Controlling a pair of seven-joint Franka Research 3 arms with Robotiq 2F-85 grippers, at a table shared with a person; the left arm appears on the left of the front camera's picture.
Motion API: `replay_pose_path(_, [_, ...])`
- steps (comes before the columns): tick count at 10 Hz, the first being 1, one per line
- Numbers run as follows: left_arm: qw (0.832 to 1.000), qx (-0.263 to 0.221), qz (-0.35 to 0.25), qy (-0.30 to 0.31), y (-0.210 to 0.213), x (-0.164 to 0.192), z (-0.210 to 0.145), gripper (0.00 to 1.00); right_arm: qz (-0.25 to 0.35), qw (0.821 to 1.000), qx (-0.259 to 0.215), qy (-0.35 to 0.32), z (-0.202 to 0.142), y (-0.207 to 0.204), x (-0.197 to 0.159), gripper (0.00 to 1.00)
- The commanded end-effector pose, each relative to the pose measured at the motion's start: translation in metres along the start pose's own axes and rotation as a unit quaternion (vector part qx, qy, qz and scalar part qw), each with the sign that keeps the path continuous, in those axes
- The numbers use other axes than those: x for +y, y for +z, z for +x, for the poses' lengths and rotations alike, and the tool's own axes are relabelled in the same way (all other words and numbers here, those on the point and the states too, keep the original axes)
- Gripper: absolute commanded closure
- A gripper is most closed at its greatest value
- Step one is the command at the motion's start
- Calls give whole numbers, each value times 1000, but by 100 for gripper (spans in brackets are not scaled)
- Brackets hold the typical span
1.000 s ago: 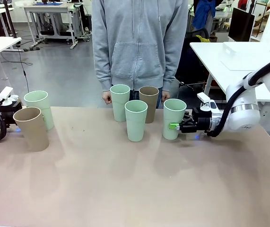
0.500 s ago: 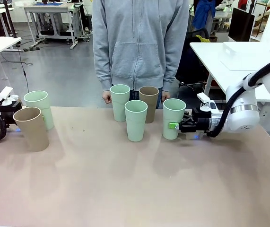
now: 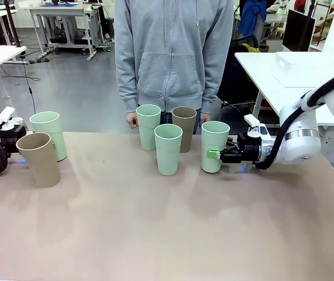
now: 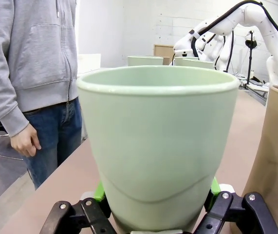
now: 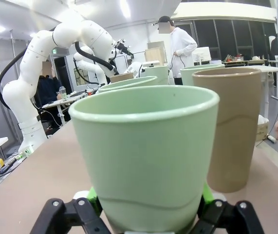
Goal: Stack the cups and store them in the basket.
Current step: Pick up two Reusable plastic cups , one in each hand.
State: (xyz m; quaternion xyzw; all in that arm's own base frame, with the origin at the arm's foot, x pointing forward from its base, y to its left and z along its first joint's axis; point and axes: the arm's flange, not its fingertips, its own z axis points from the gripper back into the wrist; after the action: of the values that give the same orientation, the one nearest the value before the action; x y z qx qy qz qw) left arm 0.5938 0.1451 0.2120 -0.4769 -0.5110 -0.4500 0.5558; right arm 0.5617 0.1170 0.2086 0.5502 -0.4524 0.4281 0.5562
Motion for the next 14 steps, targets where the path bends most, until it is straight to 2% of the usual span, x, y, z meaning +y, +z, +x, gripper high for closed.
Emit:
replay_pose_path(1, [1000, 0, 5, -9, -2, -3, 0, 57, -18, 1000, 1, 2, 2, -5, -1, 60])
replay_pose_path(2, [1000, -12, 3, -11, -3, -2, 0, 60, 0, 1000, 10, 5, 2, -2, 0, 43])
replay_pose_path(3, [1000, 0, 0, 0, 0, 0, 0, 60, 0, 1000, 0, 0, 0, 0, 0, 43])
replay_pose_path(8, [1000, 0, 0, 0, 0, 0, 0, 60, 0, 1000, 0, 0, 0, 0, 0, 43])
replay_pose_path(9, [1000, 0, 0, 0, 0, 0, 0, 16, 0, 1000, 1, 1, 0, 0, 0, 15])
replay_pose_path(10, [1000, 1, 14, 10, 9, 6, 13, 16, -11, 1000, -12, 10, 17, 7, 3, 15])
replay_pose_path(11, [1000, 4, 31, -6, 14, 9, 34, 16, -20, 999, -18, 16, 33, 14, 5, 15])
replay_pose_path(14, [998, -3, 55, -28, 9, 10, 99, 16, -32, 999, -17, 24, 74, 29, 20, 15])
